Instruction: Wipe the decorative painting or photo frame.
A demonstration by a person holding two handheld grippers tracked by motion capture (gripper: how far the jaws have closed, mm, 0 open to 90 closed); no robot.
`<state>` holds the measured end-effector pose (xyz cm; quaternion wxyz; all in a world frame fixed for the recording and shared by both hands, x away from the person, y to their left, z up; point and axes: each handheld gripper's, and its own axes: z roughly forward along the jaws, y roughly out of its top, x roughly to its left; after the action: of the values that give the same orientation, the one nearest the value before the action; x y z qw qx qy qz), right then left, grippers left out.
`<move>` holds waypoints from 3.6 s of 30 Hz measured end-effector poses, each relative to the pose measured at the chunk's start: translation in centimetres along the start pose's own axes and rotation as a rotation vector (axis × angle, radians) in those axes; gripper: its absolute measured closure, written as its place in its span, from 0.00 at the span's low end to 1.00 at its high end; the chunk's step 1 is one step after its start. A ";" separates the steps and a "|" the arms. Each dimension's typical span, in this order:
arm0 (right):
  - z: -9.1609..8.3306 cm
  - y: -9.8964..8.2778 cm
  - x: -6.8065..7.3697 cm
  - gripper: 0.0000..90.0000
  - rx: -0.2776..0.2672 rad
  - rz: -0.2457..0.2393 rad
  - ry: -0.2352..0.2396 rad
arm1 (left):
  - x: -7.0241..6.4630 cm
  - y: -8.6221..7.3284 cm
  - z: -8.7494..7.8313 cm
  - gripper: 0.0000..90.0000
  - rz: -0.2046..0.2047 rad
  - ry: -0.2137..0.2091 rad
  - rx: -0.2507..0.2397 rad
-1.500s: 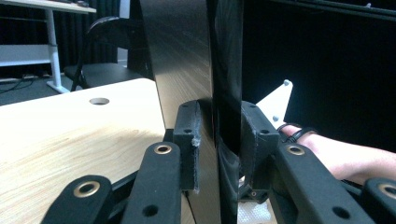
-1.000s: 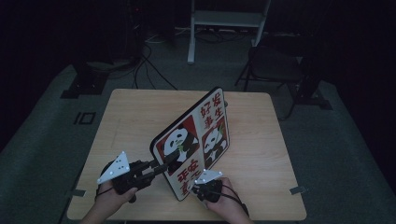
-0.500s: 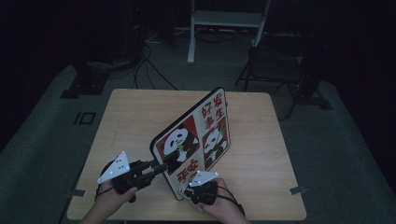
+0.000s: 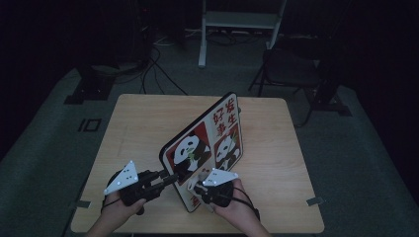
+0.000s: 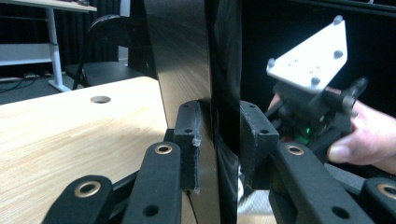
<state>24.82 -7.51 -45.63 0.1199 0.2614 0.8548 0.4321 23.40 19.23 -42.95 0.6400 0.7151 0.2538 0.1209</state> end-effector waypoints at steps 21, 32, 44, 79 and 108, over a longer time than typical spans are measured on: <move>-1.5 3.1 -0.2 0.87 -0.088 -0.005 -0.051 | 0.0 0.0 0.0 0.80 0.004 0.005 0.002; -1.9 4.0 -0.2 0.87 -0.137 0.007 -0.077 | 0.0 0.0 0.0 0.80 0.011 0.006 0.005; -3.1 6.1 0.0 0.87 -0.229 0.001 -0.096 | -0.2 0.0 0.0 0.79 0.016 -0.005 0.011; -5.2 12.1 2.3 0.86 -0.427 -0.089 -0.081 | -0.1 -0.1 0.0 0.79 0.018 -0.016 0.013; -3.6 7.7 1.5 0.87 -0.315 -0.077 -0.075 | -0.3 -0.2 0.0 0.78 0.027 -0.012 0.014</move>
<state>24.66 -5.30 -37.30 0.2078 0.2224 0.7807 0.5458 23.15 19.06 -43.07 0.6349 0.7235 0.2411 0.1235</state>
